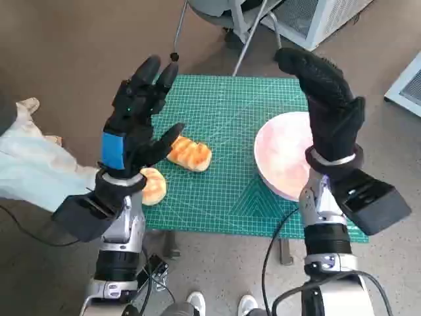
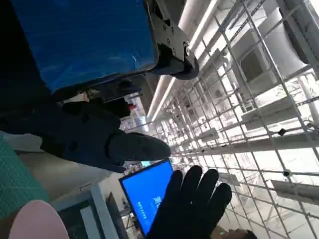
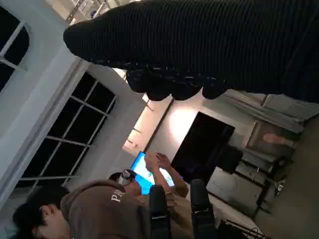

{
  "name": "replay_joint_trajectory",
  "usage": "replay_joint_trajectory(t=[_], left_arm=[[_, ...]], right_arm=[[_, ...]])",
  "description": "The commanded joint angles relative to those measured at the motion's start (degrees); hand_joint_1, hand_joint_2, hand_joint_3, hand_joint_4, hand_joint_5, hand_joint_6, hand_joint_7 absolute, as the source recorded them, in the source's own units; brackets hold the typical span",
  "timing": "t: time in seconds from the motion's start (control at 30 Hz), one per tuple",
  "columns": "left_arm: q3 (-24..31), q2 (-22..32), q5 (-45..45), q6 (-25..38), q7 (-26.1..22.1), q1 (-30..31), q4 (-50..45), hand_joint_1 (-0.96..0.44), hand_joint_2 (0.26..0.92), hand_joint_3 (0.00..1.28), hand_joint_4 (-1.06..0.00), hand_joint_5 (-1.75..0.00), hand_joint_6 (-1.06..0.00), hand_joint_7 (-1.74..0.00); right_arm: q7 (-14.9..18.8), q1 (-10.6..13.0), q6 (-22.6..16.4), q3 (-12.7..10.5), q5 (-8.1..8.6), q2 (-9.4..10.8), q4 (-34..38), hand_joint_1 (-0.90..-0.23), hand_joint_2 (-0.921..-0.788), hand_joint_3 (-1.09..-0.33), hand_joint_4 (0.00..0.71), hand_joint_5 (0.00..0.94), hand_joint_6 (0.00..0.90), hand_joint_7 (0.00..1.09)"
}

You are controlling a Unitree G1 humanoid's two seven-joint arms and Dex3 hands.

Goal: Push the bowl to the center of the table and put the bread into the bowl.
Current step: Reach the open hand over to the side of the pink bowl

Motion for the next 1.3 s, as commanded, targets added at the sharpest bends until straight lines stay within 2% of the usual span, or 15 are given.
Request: replay_joint_trajectory(t=[0.03,0.8,1.0,1.07,1.13,1.2,1.3], left_arm=[[-0.1,0.6,-0.6,-0.3,-0.6,-1.1,0.5,-0.44,0.921,0.23,-0.40,0.00,-0.36,-0.23],[-0.3,0.7,-0.7,0.5,-1.3,-2.6,1.4,-0.43,0.921,0.24,-0.39,0.00,-0.35,-0.21],[-0.4,0.6,-1.1,0.6,-1.6,-2.7,1.4,-0.43,0.921,0.25,-0.38,0.00,-0.35,-0.21],[-0.3,0.7,-1.3,0.7,-1.9,-2.6,1.4,-0.42,0.921,0.25,-0.37,0.00,-0.34,-0.21],[-0.2,0.7,-1.6,0.8,-2.3,-2.4,1.4,-0.42,0.921,0.24,-0.36,0.00,-0.34,-0.21],[-0.1,0.9,-1.9,0.6,-2.7,-2.2,1.6,-0.42,0.921,0.24,-0.35,0.00,-0.34,-0.21],[0.1,1.1,-2.4,0.3,-3.5,-2.1,2.1,-0.42,0.921,0.24,-0.34,0.00,-0.33,-0.21]], right_arm=[[-0.3,1.7,0.3,-0.1,-0.57,-0.5,0.0,-0.508,-0.921,-0.738,0.329,0.000,0.001,0.80],[-0.4,3.2,-0.7,-0.6,-0.51,-1.5,0.0,-0.525,-0.921,-0.728,0.331,0.001,0.007,0.79],[-0.2,4.3,-1.8,-2.6,0.60,-3.5,0.8,-0.528,-0.921,-0.725,0.331,0.001,0.009,0.79],[-0.3,4.7,-2.3,-3.9,1.28,-4.7,1.8,-0.526,-0.921,-0.729,0.330,0.001,0.007,0.79],[-1.4,5.0,-3.1,-5.5,1.23,-5.6,3.1,-0.522,-0.921,-0.737,0.328,0.000,0.003,0.78],[-4.1,5.5,-4.5,-7.0,-0.40,-6.2,4.7,-0.508,-0.921,-0.758,0.306,0.015,0.001,0.76],[-9.9,6.2,-6.9,-9.4,-3.94,-7.5,7.9,-0.504,-0.921,-0.771,0.304,0.031,0.000,0.78]])
